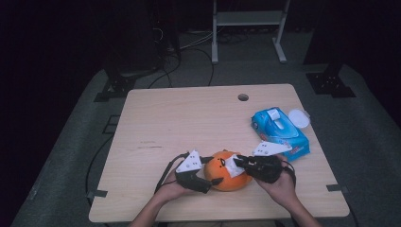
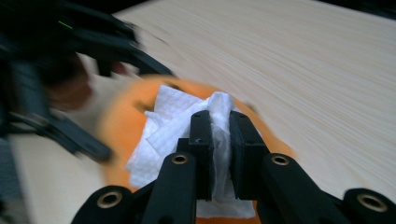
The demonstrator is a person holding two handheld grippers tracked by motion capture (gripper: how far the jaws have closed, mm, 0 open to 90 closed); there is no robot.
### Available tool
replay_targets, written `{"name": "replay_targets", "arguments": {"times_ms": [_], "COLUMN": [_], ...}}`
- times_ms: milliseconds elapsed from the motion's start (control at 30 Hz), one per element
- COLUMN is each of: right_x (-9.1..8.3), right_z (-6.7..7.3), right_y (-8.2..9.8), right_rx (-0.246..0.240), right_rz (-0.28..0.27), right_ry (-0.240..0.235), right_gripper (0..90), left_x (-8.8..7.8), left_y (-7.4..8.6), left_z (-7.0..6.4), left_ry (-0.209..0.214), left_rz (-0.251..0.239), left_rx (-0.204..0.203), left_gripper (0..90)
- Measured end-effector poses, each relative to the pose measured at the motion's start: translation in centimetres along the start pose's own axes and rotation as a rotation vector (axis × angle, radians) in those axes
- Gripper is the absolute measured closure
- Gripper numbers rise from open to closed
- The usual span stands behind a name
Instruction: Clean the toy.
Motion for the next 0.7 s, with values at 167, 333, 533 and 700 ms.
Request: {"name": "replay_targets", "arguments": {"times_ms": [167, 333, 533, 700], "right_x": [0.0, 0.0, -0.3, -0.3], "right_z": [2.1, 0.1, 0.8, 4.0], "right_y": [-0.3, 0.4, -0.2, -1.1], "right_rx": [-0.061, -0.039, -0.056, -0.146], "right_rz": [-0.017, 0.008, -0.006, -0.025], "right_ry": [-0.047, -0.005, 0.006, -0.056], "right_gripper": [79.6, 79.6, 79.9, 79.6], "left_x": [0.0, 0.0, 0.5, 0.9], "left_y": [0.2, 0.4, 0.0, -0.1], "left_z": [-0.1, 1.0, 0.1, -1.0], "left_ry": [0.006, -0.030, -0.012, -0.005], "left_rz": [0.003, -0.010, 0.004, 0.039], "left_rx": [0.002, -0.131, -0.049, 0.059], "left_gripper": [22.2, 9.8, 22.7, 25.2]}}
Point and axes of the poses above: each handheld gripper's, and its own axes: x roughly forward along the jaws, y roughly out of its underside, z roughly to its left, the point moved 8 cm from there along x, roughly forward along the jaws, and after that the axes turned 10 degrees about y, right-handed, at the moved point
